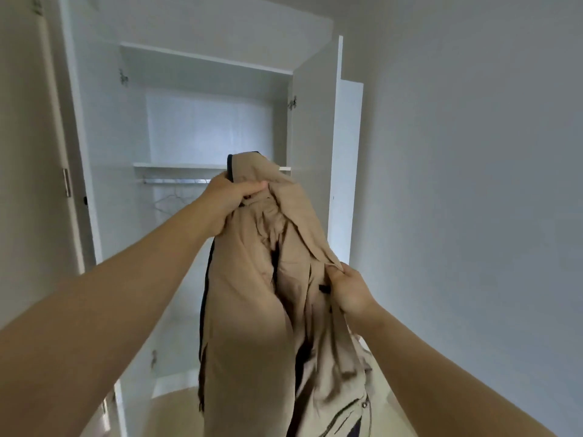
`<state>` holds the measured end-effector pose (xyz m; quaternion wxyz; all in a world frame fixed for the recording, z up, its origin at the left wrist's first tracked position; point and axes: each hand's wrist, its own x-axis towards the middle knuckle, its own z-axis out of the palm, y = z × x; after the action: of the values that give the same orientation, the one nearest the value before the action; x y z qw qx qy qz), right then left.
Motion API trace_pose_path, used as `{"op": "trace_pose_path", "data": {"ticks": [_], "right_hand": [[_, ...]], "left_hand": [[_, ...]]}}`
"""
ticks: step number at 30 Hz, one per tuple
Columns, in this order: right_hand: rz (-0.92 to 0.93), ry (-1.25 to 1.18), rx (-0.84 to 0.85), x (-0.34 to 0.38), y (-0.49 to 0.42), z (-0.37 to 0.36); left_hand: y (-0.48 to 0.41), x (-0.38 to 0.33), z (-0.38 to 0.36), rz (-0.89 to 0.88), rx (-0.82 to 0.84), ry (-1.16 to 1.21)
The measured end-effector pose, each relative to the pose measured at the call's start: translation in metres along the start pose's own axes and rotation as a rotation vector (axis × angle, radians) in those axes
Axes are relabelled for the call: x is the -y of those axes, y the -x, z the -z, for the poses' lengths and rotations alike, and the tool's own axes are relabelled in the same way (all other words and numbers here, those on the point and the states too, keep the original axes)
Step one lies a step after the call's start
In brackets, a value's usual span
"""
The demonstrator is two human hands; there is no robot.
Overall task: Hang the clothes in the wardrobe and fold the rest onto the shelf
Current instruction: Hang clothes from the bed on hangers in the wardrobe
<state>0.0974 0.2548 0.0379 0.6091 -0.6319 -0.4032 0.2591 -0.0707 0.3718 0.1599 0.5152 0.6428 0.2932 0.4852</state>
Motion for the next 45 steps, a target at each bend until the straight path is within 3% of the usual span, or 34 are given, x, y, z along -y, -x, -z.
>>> {"op": "trace_pose_path", "data": {"ticks": [7, 12, 16, 18, 21, 23, 25, 27, 29, 31, 32, 38, 41, 45], "right_hand": [[0.14, -0.201, 0.01, 0.037, -0.026, -0.008], [0.229, -0.12, -0.001, 0.055, -0.03, -0.008], [0.132, -0.093, 0.198, 0.071, -0.022, -0.015], [0.002, -0.118, 0.301, 0.078, -0.017, -0.02], [-0.188, -0.257, 0.348, 0.081, -0.015, -0.024], [-0.277, -0.339, 0.314, 0.081, -0.017, -0.023], [-0.339, -0.392, 0.253, 0.079, -0.019, -0.019], [-0.341, -0.432, 0.217, 0.077, -0.02, -0.017], [-0.345, -0.403, 0.225, 0.071, -0.021, -0.019], [-0.346, -0.373, 0.299, 0.063, -0.02, -0.021], [-0.345, -0.358, 0.334, 0.059, -0.021, -0.021], [-0.293, -0.329, 0.25, 0.043, -0.038, -0.012], [-0.212, -0.333, 0.268, 0.038, -0.05, -0.013], [-0.079, -0.143, 0.294, 0.016, -0.057, -0.014]], "left_hand": [[0.0, 0.042, 0.035, 0.115, -0.216, -0.225], [0.022, 0.049, 0.064, 0.382, -0.027, -0.058], [0.035, 0.057, 0.076, 0.563, -0.083, 0.172], [0.037, 0.058, 0.073, 0.501, -0.133, 0.413], [0.037, 0.056, 0.061, 0.243, -0.275, 0.863], [0.039, 0.053, 0.055, 0.121, -0.252, 0.923], [0.041, 0.051, 0.046, 0.093, -0.102, 0.726], [0.043, 0.053, 0.035, 0.138, 0.012, 0.324], [0.046, 0.064, 0.022, 0.274, 0.259, -0.102], [0.054, 0.077, 0.006, 0.475, 0.541, -0.268], [0.058, 0.084, 0.001, 0.551, 0.577, -0.275], [0.045, 0.099, -0.011, 0.653, 0.402, -0.035], [0.031, 0.09, -0.015, 0.567, 0.224, 0.16], [0.006, 0.077, -0.01, 0.398, -0.037, 0.314]]}}
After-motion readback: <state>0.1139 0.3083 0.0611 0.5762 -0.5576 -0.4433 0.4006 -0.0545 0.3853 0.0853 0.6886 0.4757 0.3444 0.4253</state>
